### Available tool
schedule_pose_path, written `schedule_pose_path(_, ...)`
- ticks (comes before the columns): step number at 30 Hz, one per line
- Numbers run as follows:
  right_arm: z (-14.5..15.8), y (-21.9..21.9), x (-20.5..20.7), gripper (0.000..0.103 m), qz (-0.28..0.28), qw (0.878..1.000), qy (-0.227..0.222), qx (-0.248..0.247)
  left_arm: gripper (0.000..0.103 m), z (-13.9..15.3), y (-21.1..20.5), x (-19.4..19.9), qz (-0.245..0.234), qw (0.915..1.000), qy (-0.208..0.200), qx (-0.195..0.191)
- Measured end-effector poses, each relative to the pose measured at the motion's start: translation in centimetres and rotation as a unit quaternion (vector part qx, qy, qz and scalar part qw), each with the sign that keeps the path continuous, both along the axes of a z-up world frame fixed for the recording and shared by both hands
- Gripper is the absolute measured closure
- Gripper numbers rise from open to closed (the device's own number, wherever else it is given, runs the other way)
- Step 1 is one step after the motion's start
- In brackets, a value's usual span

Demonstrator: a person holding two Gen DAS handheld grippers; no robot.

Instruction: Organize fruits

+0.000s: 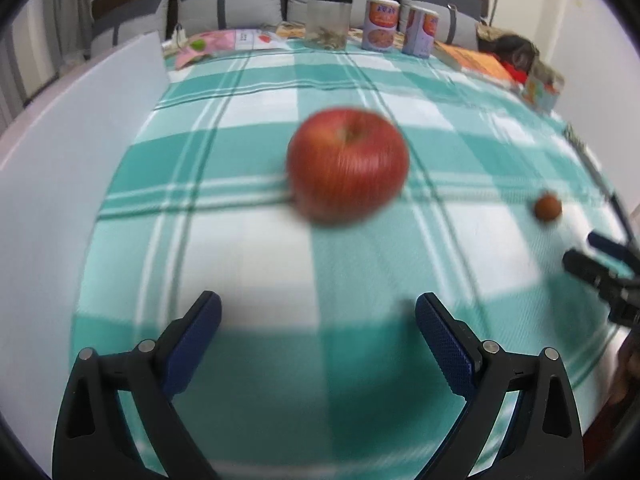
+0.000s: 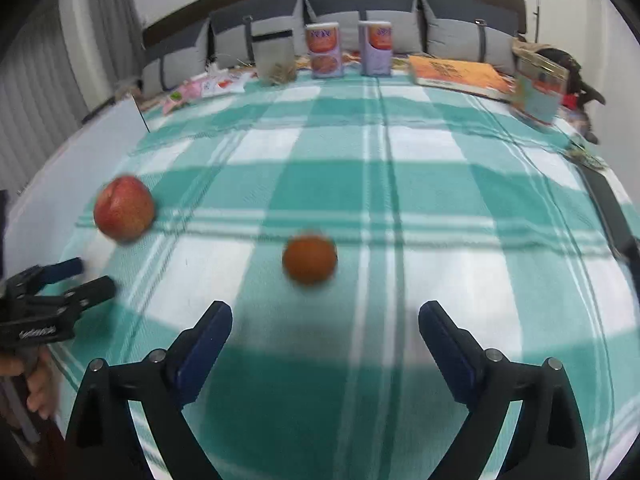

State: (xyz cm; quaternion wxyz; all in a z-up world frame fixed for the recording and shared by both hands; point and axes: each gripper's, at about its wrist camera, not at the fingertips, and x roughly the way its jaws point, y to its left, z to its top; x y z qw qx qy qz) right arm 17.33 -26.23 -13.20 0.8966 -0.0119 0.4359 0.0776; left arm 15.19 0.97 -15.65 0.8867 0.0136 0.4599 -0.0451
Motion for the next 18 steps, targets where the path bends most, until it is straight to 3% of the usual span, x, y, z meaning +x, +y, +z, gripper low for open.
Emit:
schedule_pose_path(4, -1.4, 0.8, -1.4, 0.008, 0.002, 0.999, 0.001, -0.047, 0.003, -0.4, -0.1, -0.8, 0.004, 0.9998, -0.015, 0.011)
schedule_pose_path(8, -1.7, 0.3, -1.2, 0.0, -0.006, 0.999, 0.01, -0.041, 0.002, -0.5, 0.0, -0.6, 0.004, 0.9999, -0.014, 0.007)
schedule_pose_path(18, -1.9, 0.4, -1.1, 0.0, -0.005, 0.999, 0.011, -0.044, 0.002, -0.5, 0.0, -0.7, 0.004, 0.9998, -0.015, 0.008)
